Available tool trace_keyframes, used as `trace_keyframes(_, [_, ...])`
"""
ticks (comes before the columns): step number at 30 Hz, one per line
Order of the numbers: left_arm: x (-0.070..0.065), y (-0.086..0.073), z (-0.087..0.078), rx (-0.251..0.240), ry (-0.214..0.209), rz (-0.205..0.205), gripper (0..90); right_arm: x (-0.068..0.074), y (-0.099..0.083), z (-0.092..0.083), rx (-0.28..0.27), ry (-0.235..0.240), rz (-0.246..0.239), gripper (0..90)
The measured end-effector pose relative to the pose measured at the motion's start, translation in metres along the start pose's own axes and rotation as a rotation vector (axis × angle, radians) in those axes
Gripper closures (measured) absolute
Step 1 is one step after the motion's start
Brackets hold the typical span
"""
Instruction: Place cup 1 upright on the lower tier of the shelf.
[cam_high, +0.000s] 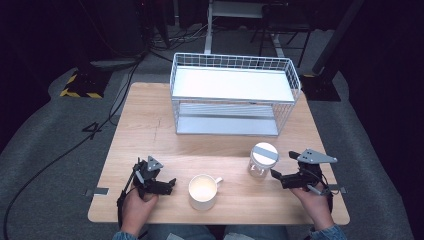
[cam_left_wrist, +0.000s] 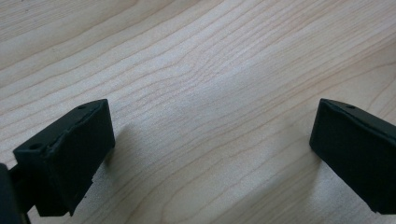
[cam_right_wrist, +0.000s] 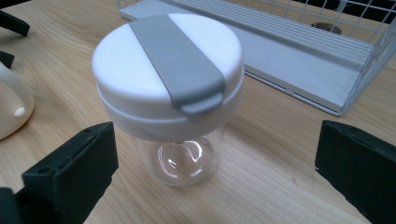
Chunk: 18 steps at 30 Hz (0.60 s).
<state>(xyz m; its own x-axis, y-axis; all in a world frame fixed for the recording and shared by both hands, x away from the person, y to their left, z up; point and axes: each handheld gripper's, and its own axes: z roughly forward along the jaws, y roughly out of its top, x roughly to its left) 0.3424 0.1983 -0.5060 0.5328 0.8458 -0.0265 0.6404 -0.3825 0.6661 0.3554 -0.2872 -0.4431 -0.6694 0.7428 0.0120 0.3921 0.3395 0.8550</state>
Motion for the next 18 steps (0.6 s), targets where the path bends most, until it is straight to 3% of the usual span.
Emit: trace_keyframes(18, [0.000, 0.000, 0.000, 0.000, 0.000, 0.000, 0.4, 0.009, 0.013, 0.027, 0.004, 0.047, -0.029, 0.0])
